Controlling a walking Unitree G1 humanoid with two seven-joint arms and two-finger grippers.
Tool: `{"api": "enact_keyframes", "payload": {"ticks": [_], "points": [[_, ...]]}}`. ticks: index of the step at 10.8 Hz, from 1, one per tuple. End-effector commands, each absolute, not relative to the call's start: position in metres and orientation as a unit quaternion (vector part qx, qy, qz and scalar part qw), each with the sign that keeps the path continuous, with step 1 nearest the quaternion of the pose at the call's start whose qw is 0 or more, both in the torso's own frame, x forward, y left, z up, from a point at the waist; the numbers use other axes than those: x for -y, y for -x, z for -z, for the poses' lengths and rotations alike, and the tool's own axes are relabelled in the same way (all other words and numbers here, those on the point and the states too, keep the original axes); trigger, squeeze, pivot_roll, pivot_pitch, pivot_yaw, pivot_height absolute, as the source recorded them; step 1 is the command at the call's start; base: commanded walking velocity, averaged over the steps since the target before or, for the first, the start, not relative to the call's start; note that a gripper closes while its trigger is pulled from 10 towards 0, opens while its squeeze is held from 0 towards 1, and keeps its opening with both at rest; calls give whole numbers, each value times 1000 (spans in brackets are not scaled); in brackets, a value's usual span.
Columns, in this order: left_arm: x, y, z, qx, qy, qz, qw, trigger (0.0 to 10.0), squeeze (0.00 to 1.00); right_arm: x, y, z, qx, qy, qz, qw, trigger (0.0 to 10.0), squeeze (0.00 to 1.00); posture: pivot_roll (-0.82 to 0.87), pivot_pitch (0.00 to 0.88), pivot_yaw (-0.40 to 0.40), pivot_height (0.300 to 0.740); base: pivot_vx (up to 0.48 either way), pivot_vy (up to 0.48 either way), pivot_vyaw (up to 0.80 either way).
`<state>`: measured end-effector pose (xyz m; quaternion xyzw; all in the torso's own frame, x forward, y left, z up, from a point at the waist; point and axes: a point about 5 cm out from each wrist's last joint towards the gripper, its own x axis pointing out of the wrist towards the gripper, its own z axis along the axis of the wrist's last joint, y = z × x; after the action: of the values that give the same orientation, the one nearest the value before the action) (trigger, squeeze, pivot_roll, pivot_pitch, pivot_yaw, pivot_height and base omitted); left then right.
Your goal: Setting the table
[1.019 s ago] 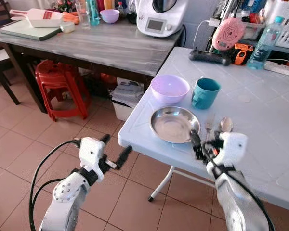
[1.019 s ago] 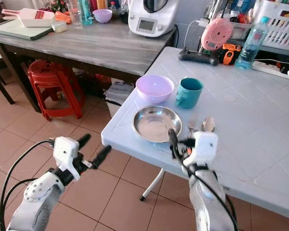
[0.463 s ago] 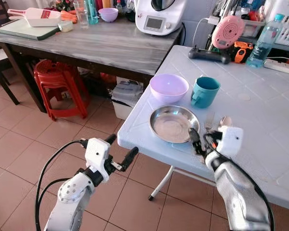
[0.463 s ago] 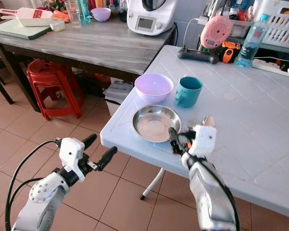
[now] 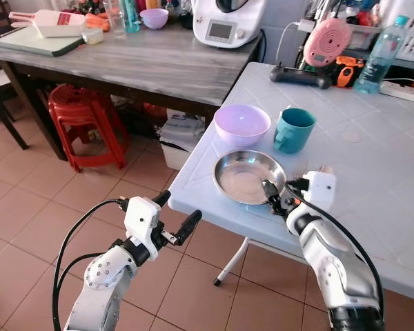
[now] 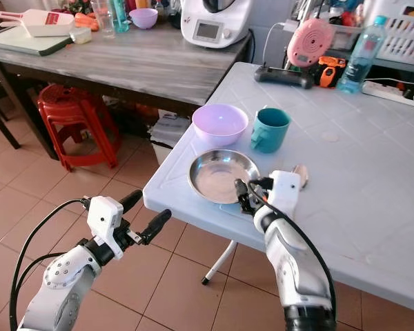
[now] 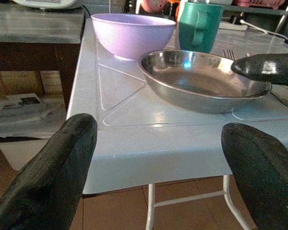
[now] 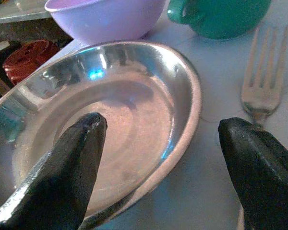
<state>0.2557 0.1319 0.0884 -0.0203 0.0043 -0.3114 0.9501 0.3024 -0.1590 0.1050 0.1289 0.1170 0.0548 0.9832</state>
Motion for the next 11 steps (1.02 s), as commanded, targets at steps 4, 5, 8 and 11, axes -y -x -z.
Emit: {"api": "enact_keyframes", "payload": {"ticks": [4, 5, 8, 11], "points": [[-132, -253, -89, -4, 18, 322, 946, 10000, 0, 155, -316, -105, -132, -144, -68, 978, 9961, 0, -26, 105, 2, 740, 0, 0, 0], [-131, -253, -89, -4, 18, 324, 946, 10000, 0, 153, -319, -106, -132, -141, -69, 979, 0, 0, -26, 105, 2, 740, 0, 0, 0], [-137, -251, -87, -9, 11, 333, 943, 10000, 0, 147, -321, -103, -143, -145, -86, 975, 0, 0, -17, 110, 0, 740, 0, 0, 0], [-137, -248, -90, -3, 11, 353, 936, 10000, 0, 145, -320, -100, -154, -155, -88, 972, 0, 0, -17, 110, 0, 740, 0, 0, 0]]}}
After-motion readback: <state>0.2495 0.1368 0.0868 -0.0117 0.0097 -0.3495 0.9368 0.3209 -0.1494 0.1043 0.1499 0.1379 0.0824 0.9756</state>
